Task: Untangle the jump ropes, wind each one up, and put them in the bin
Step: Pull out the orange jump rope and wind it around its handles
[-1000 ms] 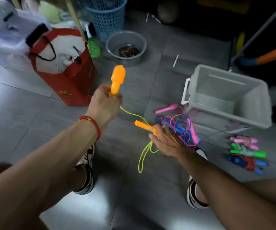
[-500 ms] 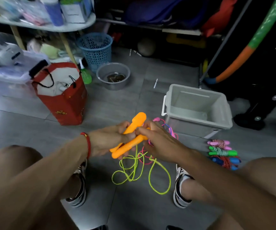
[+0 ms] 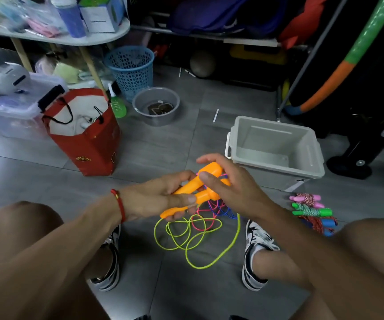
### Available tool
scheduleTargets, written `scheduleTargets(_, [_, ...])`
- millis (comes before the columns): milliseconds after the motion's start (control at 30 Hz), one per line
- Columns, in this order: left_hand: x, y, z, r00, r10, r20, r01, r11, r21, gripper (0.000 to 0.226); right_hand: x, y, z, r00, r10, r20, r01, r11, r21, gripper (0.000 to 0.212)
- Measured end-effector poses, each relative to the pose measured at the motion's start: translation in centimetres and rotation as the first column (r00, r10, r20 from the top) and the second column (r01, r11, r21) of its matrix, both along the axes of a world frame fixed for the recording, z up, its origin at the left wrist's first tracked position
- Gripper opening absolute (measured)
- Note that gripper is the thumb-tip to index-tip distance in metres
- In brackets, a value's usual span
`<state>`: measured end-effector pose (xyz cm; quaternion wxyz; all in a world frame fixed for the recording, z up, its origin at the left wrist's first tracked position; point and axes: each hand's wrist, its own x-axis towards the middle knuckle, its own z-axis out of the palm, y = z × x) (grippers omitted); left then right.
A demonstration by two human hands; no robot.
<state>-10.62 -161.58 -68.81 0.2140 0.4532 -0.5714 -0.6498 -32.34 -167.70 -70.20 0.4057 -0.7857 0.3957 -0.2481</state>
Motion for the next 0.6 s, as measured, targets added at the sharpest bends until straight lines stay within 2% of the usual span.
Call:
scheduleTargets(100, [-0.1, -0.4, 0.0, 0.997, 0.071, -0.02, -0.071, 0.997, 0.003, 0.03, 0.8, -0.8, 0.0, 0.988, -0.062, 0.142, 0.047, 0.993, 0.105, 0.022])
scheduleTargets(167, [0.0, -0.8, 0.1, 0.996, 0.094, -0.011, -0.094, 0.995, 0.028, 0.027, 0.6, -1.8, 0.2, 0.984, -0.058, 0.169, 0.037, 0.992, 0.125, 0.017])
scheduleTargets(267, [0.1, -0.8, -0.3, 0.995, 0.096, 0.035, -0.097, 0.994, 0.047, 0.029, 0.1, -3.3, 0.7, 0.988, -0.075, 0.137, 0.062, 0.993, 0.096, 0.015])
scheduleTargets(400, [0.0, -0.7, -0.8, 0.993, 0.114, 0.007, -0.114, 0.99, 0.087, 0.033, 0.1, -4.1, 1.1, 0.995, -0.05, 0.089, 0.045, 0.997, 0.062, 0.016])
scheduleTargets(467, [0.0, -0.7, -1.1, 0.995, 0.095, 0.011, -0.096, 0.989, 0.114, 0.04, 0.3, -4.3, 1.2, 0.998, -0.037, 0.058, 0.035, 0.999, 0.024, 0.016])
scheduleTargets(600, [0.2, -0.7, -1.4, 0.997, 0.049, -0.058, -0.04, 0.989, 0.141, 0.04, 0.4, -4.5, 1.0, 1.0, 0.0, 0.016, 0.0, 1.0, -0.006, 0.019])
